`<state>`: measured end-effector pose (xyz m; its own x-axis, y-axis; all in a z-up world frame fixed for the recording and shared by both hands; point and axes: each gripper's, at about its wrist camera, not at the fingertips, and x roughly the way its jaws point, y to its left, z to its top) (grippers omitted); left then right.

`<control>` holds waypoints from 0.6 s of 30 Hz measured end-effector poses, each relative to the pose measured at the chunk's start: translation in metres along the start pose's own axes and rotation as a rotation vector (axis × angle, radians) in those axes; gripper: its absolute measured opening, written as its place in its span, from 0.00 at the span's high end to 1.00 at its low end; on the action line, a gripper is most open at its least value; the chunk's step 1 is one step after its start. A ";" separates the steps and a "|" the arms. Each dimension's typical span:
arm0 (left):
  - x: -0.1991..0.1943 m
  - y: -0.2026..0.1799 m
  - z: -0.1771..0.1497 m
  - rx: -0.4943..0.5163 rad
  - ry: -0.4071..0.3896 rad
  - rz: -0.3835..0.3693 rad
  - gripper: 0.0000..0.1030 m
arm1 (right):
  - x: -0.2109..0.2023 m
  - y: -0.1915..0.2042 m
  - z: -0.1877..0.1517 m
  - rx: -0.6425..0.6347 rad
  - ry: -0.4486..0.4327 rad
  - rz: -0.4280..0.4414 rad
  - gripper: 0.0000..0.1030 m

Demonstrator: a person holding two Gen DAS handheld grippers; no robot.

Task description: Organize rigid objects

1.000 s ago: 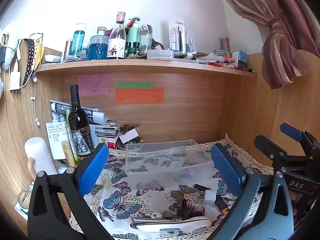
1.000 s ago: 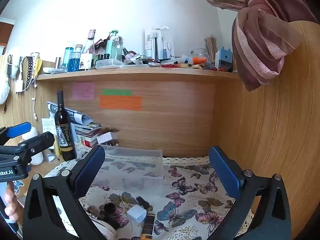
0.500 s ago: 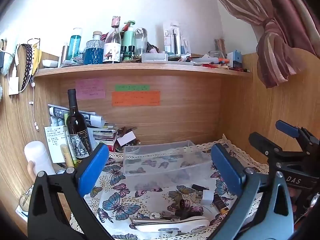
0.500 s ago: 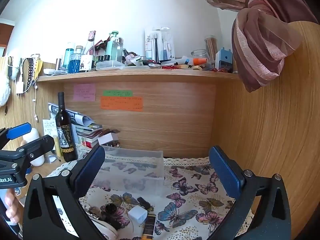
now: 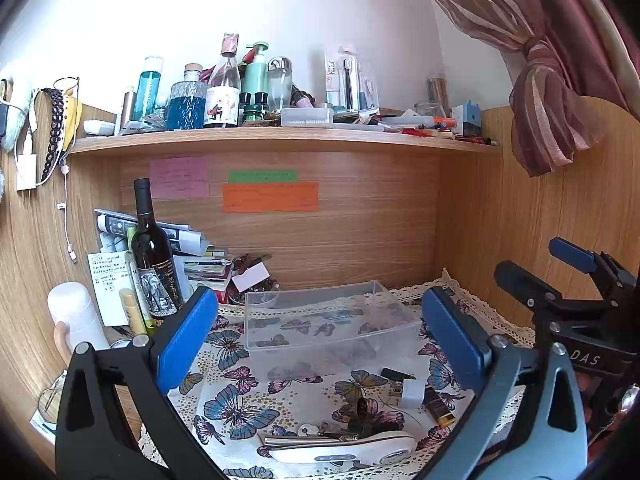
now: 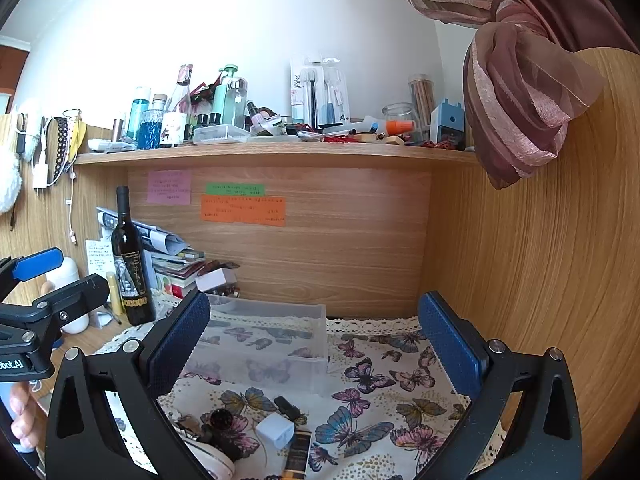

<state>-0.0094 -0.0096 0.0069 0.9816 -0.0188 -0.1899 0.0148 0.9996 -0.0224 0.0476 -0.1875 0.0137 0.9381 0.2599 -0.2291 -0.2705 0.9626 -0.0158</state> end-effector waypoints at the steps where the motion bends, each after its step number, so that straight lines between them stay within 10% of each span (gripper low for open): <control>1: 0.000 0.000 0.000 0.000 0.000 0.001 0.00 | 0.000 0.000 0.000 0.000 0.000 0.001 0.00; 18: -0.001 -0.001 0.000 0.004 -0.006 -0.001 0.00 | -0.001 0.001 0.002 0.004 -0.006 0.000 0.00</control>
<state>-0.0107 -0.0105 0.0076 0.9827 -0.0196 -0.1842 0.0164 0.9997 -0.0191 0.0464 -0.1864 0.0157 0.9392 0.2607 -0.2233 -0.2701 0.9628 -0.0122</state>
